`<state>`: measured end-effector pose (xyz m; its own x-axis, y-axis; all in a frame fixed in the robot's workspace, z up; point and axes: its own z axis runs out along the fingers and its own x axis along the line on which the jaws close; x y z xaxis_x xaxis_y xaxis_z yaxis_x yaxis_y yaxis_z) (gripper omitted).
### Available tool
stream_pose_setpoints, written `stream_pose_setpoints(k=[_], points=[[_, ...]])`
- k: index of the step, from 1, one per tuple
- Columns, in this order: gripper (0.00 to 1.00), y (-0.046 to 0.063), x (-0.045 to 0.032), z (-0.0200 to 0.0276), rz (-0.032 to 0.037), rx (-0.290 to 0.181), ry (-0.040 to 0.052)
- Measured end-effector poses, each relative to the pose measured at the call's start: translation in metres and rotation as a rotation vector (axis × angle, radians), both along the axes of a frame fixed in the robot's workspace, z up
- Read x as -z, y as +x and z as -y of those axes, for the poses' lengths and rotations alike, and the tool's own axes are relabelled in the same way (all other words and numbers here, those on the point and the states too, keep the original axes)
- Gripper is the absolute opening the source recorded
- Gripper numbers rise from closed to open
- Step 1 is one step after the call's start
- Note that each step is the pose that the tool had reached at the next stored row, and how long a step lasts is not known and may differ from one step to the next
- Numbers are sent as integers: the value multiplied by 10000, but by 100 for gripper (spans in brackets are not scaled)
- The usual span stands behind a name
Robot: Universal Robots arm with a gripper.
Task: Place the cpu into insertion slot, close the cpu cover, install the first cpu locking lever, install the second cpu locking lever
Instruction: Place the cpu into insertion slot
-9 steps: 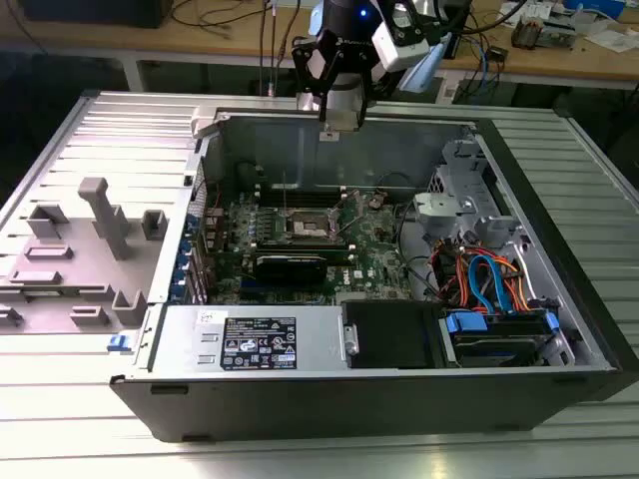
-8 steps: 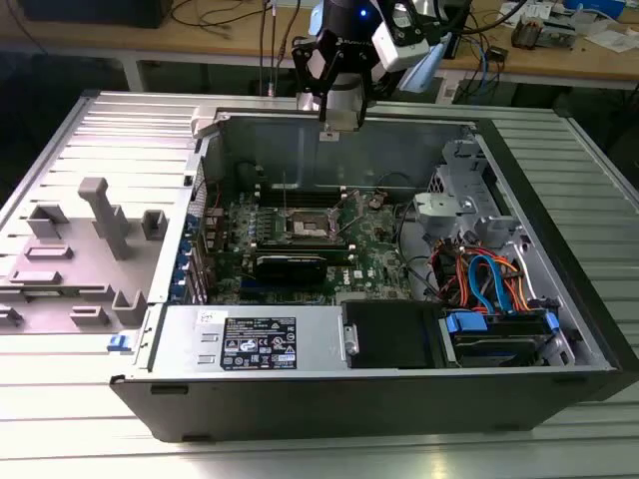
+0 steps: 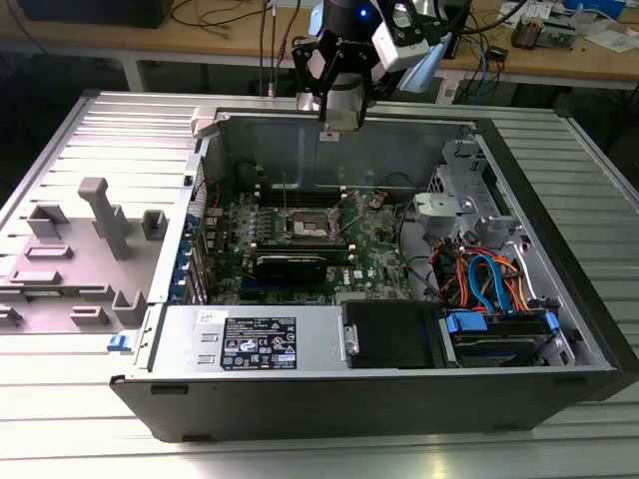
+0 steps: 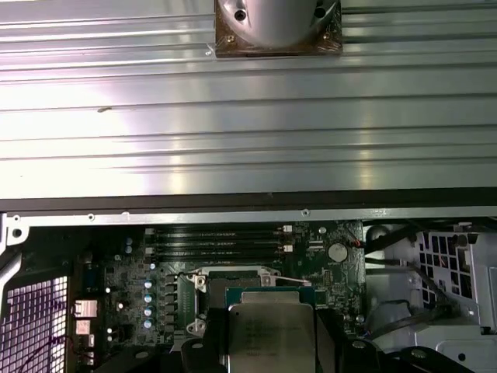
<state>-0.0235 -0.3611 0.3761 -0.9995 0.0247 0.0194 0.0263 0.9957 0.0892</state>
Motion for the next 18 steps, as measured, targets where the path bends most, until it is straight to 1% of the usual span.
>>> stream_pose_setpoints(k=[1,2,4,6,10,12,13,18], points=[[54,0,1,7,1,1,1],[54,0,2,30,2,1,2],[54,0,2,47,1,1,2],[54,-1,3,53,1,6,2],[54,0,6,58,1,241,1],[54,0,7,68,0,320,-1],[54,0,9,85,2,325,1],[54,0,9,92,2,326,0]])
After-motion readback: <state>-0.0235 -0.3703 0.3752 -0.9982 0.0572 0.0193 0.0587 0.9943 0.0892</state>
